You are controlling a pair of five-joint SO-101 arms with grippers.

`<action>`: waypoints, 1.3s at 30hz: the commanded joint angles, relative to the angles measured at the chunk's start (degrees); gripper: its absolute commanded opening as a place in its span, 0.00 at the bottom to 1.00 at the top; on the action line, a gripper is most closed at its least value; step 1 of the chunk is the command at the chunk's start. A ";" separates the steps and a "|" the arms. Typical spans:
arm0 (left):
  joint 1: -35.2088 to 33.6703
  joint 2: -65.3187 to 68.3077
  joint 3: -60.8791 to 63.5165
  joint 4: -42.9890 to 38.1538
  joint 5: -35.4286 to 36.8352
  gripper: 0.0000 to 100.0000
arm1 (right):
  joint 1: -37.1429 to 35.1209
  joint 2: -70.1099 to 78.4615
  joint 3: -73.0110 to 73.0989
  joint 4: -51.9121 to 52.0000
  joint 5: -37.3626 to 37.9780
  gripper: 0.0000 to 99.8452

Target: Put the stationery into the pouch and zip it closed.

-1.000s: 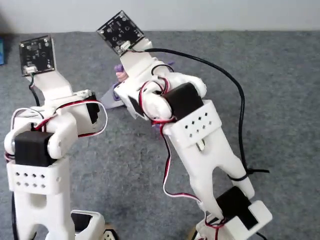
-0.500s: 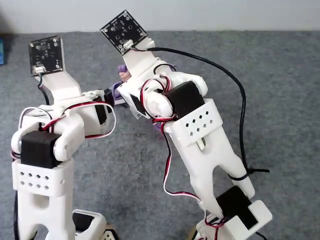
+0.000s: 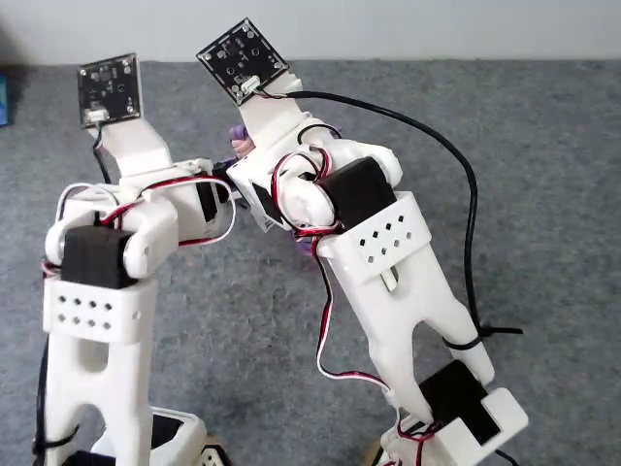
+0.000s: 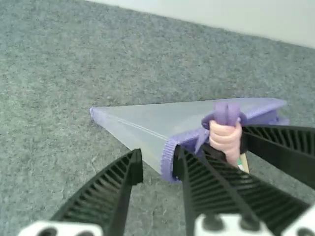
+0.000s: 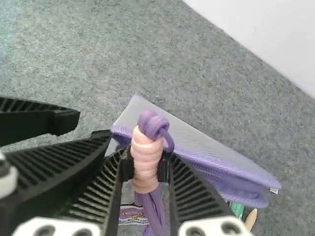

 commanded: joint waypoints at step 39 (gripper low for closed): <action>-11.87 0.70 8.22 -5.80 -2.02 0.01 | 12.18 -2.95 -2.81 4.88 2.37 0.01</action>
